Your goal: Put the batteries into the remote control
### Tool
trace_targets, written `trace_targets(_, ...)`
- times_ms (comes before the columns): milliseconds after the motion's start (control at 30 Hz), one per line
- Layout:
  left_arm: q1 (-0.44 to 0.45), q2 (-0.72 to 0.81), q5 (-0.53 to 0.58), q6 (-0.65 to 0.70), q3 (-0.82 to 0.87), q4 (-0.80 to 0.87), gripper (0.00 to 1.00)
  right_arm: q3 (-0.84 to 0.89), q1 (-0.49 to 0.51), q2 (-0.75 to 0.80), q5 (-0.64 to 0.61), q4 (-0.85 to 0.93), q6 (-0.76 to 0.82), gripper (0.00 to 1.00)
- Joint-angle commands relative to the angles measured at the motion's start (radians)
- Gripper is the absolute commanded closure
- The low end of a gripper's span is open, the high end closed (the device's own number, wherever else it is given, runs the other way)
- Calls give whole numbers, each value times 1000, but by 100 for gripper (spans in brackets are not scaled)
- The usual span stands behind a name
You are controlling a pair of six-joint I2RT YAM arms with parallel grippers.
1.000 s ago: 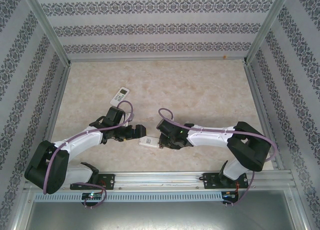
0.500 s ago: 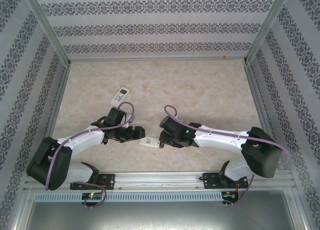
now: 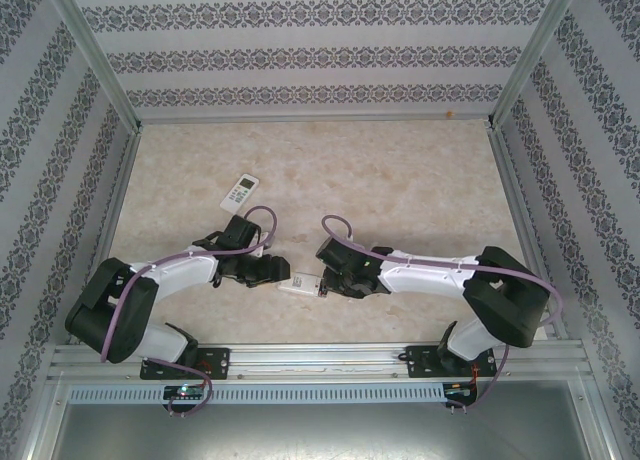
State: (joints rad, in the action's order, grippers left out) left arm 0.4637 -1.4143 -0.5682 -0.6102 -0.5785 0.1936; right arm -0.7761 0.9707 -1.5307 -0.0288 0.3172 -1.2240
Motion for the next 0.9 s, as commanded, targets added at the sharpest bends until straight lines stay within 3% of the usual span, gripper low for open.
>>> trace_targets(0,24,-21,-28,-16,-11,-24,44,-4,-4,-21,5,6,19,83)
trace_targets(400,86,-19,-12,-90,52,-75,52,-16,24,-34,39,32,21,87)
trace_targets(633,87,27,32,-107,75,-72,54,-16,25,77,-15,59,12,82)
trace_targets(867,86,20,29,-105,70,-74,55,-51,20,27,-19,43,21,80)
